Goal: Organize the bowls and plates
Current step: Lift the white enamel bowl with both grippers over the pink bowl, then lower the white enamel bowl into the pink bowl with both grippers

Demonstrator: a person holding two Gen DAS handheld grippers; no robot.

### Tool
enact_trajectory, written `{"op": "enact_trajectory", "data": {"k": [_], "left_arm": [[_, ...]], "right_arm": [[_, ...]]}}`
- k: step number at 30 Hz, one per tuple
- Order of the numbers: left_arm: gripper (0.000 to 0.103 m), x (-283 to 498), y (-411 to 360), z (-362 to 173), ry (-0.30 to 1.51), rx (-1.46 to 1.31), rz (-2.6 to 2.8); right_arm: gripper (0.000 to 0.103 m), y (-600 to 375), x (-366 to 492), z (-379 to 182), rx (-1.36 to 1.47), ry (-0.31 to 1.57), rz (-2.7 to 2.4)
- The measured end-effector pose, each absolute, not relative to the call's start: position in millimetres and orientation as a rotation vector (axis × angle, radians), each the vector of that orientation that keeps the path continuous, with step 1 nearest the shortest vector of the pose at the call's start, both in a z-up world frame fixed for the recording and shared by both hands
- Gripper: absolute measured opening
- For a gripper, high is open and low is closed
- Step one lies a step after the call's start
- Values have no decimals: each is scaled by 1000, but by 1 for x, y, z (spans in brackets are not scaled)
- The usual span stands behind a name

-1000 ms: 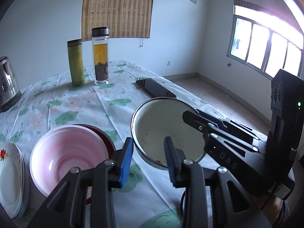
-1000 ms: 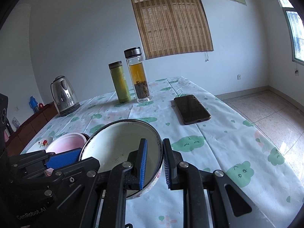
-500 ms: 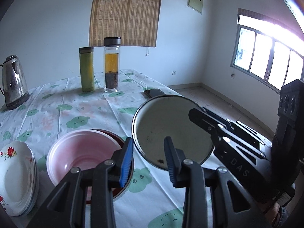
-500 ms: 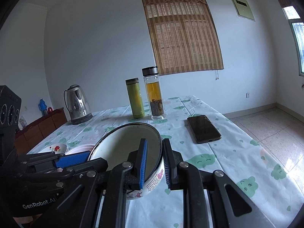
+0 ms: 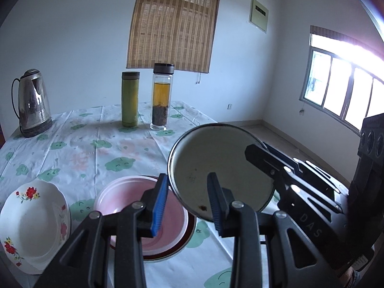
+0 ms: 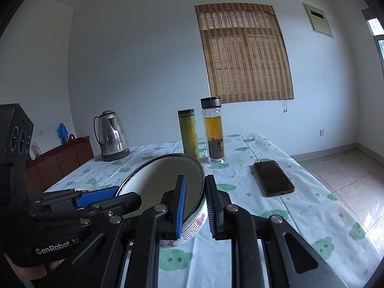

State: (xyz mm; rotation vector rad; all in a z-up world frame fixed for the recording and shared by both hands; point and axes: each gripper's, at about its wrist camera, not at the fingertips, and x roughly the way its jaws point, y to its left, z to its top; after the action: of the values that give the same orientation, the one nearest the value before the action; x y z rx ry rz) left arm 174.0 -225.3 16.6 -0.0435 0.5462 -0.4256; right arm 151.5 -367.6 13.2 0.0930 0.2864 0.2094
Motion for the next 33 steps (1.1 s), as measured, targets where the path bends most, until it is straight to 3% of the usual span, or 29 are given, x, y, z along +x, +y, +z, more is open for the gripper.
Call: {"op": "enact_trajectory", "data": {"k": [15, 33], "left_arm": [[32, 180, -171, 24, 521, -142, -342], [32, 191, -156, 7, 605, -141, -280]], "right_arm": [[18, -320, 170, 32, 40, 293, 310], [18, -298, 187, 12, 44, 370, 346]]}}
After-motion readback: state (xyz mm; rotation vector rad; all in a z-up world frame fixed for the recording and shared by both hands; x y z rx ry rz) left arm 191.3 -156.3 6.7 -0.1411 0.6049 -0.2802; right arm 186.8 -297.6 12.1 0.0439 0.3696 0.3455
